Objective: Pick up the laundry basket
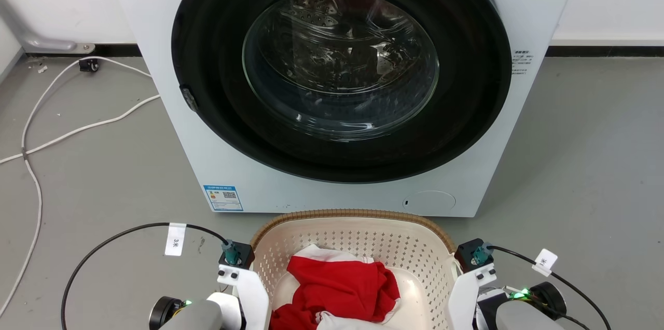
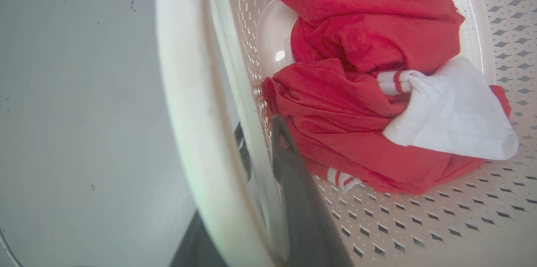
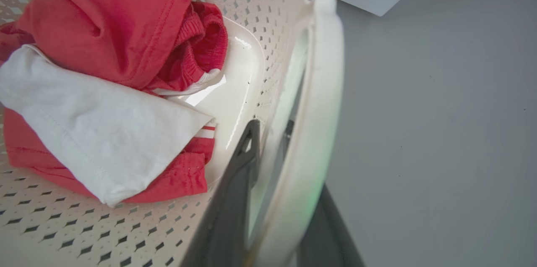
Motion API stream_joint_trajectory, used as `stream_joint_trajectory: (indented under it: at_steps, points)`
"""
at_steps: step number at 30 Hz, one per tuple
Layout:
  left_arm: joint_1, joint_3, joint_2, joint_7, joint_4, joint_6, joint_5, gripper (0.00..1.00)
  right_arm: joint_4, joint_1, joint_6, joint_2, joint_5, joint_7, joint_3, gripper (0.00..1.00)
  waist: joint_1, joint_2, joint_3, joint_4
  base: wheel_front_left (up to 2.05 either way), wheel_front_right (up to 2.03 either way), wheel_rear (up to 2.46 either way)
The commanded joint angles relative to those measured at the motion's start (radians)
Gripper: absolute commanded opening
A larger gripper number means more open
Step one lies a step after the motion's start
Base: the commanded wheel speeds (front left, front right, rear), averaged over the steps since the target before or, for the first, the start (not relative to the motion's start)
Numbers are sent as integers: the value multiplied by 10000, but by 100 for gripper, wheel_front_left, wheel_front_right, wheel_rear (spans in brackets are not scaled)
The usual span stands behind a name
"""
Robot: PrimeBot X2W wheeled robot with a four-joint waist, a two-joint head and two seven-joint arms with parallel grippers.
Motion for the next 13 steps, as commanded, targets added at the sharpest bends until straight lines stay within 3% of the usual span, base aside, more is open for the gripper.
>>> stream_joint_trajectory:
  at_steps: [1,13]
  points:
    - [-96,-44,205,-46,28,-26,-32,0,58,-137,-7,-202,-54,-4,84,0,1,-1,0,-7,0,0,0]
    - [-104,-504,249,-147,130,-27,-476,0,74,-104,-7,-217,0,67,131,0,1,-1,-26,-72,0,0,0]
